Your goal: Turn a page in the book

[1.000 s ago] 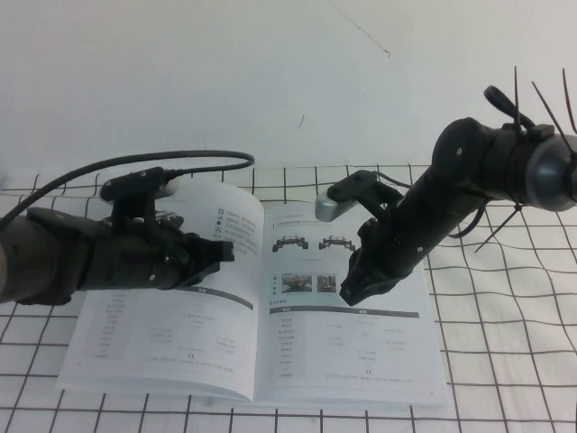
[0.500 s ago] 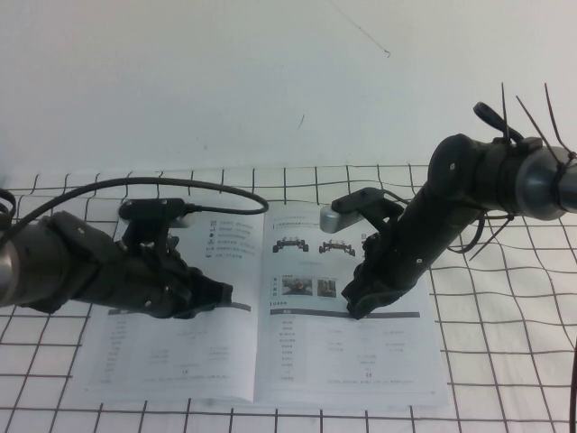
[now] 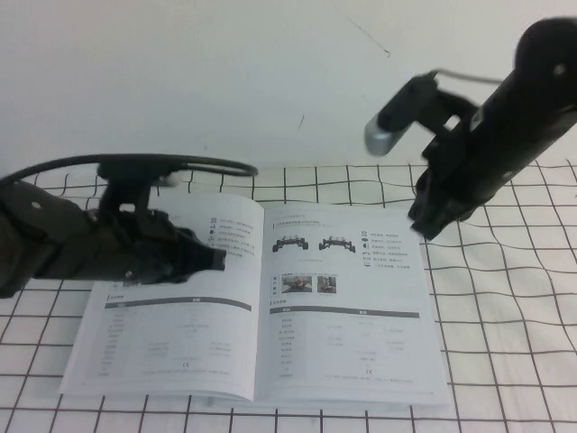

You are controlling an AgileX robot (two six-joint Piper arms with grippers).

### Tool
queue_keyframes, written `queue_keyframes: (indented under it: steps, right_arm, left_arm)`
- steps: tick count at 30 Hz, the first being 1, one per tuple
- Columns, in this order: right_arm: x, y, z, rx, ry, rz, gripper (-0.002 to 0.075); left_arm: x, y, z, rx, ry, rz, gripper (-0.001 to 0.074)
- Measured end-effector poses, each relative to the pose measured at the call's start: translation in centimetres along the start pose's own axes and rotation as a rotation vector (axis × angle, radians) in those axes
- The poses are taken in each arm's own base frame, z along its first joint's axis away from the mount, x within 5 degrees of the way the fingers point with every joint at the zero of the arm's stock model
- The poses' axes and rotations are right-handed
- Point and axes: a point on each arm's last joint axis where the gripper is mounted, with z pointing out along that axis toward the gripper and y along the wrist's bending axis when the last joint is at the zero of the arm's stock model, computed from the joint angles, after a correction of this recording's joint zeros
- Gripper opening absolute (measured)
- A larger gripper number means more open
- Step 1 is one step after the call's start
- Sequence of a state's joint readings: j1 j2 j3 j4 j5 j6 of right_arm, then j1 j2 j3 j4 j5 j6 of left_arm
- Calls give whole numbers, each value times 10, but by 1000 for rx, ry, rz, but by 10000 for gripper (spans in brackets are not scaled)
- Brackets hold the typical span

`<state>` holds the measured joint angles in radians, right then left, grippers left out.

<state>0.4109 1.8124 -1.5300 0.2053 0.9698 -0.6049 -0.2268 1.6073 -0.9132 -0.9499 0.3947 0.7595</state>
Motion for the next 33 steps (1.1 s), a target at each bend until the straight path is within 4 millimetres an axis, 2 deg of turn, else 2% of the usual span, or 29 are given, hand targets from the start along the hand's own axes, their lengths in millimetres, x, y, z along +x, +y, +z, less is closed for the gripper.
queue_keyframes:
  steps: [4,7,10,14,18,21,28,33]
  right_arm:
    - [11,10,-88,213,-91,-54,0]
    - [25,25,-135,278,-152,-57,0]
    - [44,40,-163,303,-190,-51,0]
    - [76,62,-182,321,-236,-25,0]
    - [120,84,-179,331,-257,6,0]
    - [154,100,-172,350,-297,32,0]
    - [225,133,-148,410,-495,101,0]
    - [258,147,-123,420,-612,137,0]
  left_arm:
    - [-18,-25,-62,28,-189,74,-2]
    - [-18,-47,-109,98,-271,118,-2]
    - [-7,-66,-150,155,-311,206,-2]
    - [13,-80,-198,135,-409,332,-2]
    - [44,-82,-229,88,-564,364,-2]
    - [71,-77,-237,61,-641,364,-2]
    - [121,-64,-230,31,-706,356,-2]
    - [134,-56,-218,13,-696,338,-2]
